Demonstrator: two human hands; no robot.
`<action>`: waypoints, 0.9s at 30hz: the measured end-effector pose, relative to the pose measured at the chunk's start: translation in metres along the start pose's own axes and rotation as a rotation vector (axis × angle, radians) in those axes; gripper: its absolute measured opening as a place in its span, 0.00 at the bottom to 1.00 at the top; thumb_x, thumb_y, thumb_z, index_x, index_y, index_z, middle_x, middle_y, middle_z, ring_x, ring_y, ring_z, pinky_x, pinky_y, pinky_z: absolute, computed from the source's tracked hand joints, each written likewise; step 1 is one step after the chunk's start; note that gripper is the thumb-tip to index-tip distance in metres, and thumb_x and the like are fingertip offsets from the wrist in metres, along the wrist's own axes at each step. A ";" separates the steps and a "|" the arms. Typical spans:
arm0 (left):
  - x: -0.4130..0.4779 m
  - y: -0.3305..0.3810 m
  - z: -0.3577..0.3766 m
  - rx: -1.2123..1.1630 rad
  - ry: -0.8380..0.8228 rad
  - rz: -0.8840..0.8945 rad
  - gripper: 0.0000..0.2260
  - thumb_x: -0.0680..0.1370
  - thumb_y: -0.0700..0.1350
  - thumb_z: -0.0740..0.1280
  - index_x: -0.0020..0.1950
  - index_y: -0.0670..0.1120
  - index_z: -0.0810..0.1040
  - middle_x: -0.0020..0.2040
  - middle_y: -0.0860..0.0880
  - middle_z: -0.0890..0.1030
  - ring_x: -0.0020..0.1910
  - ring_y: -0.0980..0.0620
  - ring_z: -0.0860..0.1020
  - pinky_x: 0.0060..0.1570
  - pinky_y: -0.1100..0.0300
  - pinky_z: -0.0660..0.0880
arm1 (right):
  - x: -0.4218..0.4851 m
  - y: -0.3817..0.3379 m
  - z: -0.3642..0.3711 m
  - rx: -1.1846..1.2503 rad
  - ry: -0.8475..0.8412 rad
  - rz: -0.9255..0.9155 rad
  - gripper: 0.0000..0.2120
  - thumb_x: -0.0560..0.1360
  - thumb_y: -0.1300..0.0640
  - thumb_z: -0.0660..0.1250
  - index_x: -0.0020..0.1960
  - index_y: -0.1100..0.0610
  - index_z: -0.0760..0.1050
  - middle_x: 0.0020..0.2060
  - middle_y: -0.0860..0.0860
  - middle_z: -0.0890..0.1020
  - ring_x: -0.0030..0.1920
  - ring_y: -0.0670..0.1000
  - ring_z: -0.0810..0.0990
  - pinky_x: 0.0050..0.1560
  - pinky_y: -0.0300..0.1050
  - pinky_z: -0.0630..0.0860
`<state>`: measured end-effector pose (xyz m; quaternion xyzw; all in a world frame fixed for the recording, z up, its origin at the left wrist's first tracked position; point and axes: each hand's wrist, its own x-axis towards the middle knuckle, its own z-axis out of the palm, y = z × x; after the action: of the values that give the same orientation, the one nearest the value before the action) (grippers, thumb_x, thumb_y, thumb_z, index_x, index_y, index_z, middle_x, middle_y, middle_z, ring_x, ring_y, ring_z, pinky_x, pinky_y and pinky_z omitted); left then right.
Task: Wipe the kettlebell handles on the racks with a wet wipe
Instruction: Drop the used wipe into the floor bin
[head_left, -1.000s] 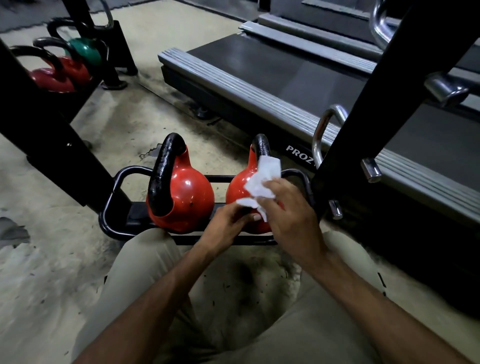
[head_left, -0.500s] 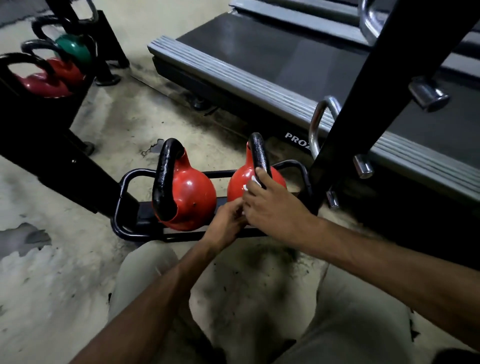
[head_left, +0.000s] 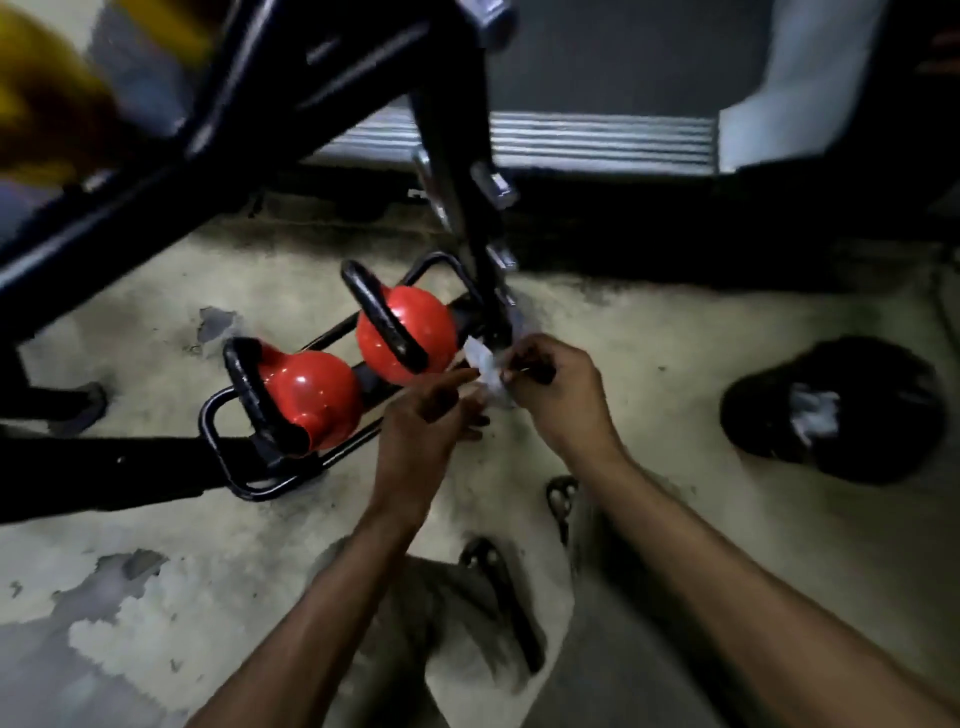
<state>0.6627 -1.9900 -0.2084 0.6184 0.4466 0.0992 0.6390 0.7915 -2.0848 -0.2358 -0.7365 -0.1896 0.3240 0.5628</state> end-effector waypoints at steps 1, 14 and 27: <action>-0.009 0.016 0.009 0.004 -0.027 -0.027 0.09 0.79 0.40 0.73 0.59 0.45 0.84 0.47 0.45 0.88 0.42 0.45 0.86 0.43 0.52 0.83 | -0.020 -0.014 -0.013 -0.031 0.028 -0.002 0.09 0.72 0.64 0.69 0.45 0.51 0.83 0.43 0.45 0.85 0.46 0.45 0.84 0.48 0.44 0.80; -0.146 0.168 0.140 0.255 -0.532 -0.079 0.11 0.83 0.46 0.68 0.48 0.39 0.82 0.39 0.39 0.84 0.36 0.42 0.84 0.41 0.47 0.81 | -0.222 -0.130 -0.207 -0.205 0.348 0.145 0.05 0.74 0.60 0.74 0.48 0.53 0.83 0.40 0.44 0.85 0.41 0.42 0.83 0.43 0.45 0.80; -0.087 0.091 0.361 0.706 -0.650 0.012 0.13 0.78 0.59 0.69 0.47 0.50 0.84 0.42 0.51 0.87 0.42 0.56 0.85 0.49 0.47 0.83 | -0.167 0.050 -0.403 -0.301 0.524 0.482 0.04 0.72 0.54 0.75 0.46 0.52 0.82 0.38 0.45 0.83 0.42 0.50 0.82 0.43 0.48 0.77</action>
<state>0.9013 -2.2824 -0.1488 0.7992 0.2266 -0.2531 0.4959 0.9451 -2.4916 -0.1764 -0.8922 0.0936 0.2162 0.3854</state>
